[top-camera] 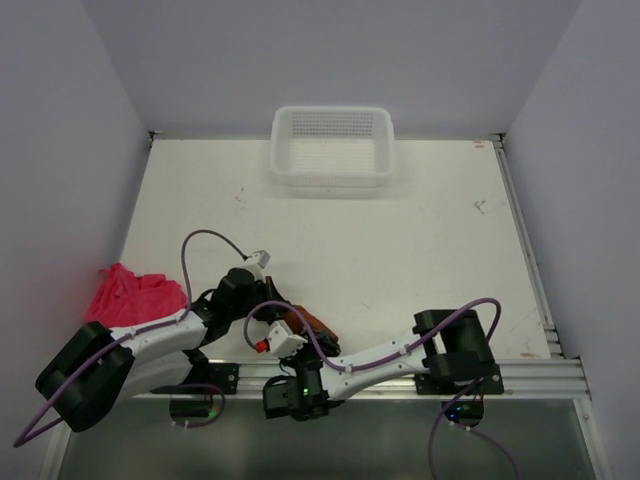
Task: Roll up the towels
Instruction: Roll the towel
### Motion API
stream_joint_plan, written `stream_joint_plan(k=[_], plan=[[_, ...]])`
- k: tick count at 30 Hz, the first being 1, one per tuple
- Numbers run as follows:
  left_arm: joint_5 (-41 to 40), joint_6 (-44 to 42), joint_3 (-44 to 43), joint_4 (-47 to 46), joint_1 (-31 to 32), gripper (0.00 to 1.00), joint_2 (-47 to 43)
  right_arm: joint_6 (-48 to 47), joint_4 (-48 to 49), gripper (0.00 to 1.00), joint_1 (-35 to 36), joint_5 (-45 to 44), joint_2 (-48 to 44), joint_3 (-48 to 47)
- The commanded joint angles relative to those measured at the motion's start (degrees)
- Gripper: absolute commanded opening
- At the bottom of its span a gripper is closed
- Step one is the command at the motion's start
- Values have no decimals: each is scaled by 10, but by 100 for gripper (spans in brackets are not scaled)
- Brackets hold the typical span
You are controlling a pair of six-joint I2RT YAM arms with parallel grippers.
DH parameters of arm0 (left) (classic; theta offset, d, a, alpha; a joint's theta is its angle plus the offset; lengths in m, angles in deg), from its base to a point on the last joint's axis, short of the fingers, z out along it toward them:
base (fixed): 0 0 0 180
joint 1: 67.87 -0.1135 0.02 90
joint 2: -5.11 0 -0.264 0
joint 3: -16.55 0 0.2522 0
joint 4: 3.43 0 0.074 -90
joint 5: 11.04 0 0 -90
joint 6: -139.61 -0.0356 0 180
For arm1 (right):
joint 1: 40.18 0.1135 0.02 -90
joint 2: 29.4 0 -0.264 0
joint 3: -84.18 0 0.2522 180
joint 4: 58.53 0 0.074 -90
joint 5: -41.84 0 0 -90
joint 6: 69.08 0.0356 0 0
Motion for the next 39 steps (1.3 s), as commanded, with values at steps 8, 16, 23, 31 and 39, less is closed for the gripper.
stream_joint_plan(k=[8,16,23,31,39], plan=[[-26,-2,38,32,6,4,32,-15,99,50,-31,40,-107,61],[-34,0,49,22,6,3,32,-72,284,64,-97,185,-292,152],[-36,1,55,15,7,3,33,-99,433,71,-314,546,-373,280],[-36,2,56,14,6,2,33,-75,545,76,-391,697,-251,301],[-41,6,58,15,6,2,32,-48,602,78,-393,775,-199,311]])
